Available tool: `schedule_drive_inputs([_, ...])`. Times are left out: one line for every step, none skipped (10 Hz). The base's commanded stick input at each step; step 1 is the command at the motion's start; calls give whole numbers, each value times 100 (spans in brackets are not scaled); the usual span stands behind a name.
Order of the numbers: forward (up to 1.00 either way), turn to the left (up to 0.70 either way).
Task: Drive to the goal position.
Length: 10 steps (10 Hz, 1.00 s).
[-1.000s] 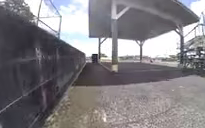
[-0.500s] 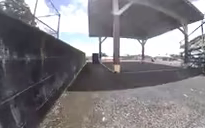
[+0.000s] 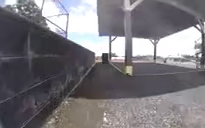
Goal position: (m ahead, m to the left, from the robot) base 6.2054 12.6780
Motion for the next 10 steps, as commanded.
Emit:
schedule_drive_inputs([70,0])
schedule_drive_inputs([70,0])
schedule_drive_inputs([70,0])
schedule_drive_inputs([70,0])
schedule_drive_inputs([70,0])
schedule_drive_inputs([70,0])
schedule_drive_inputs([70,0])
schedule_drive_inputs([70,0])
schedule_drive_inputs([70,0])
schedule_drive_inputs([70,0])
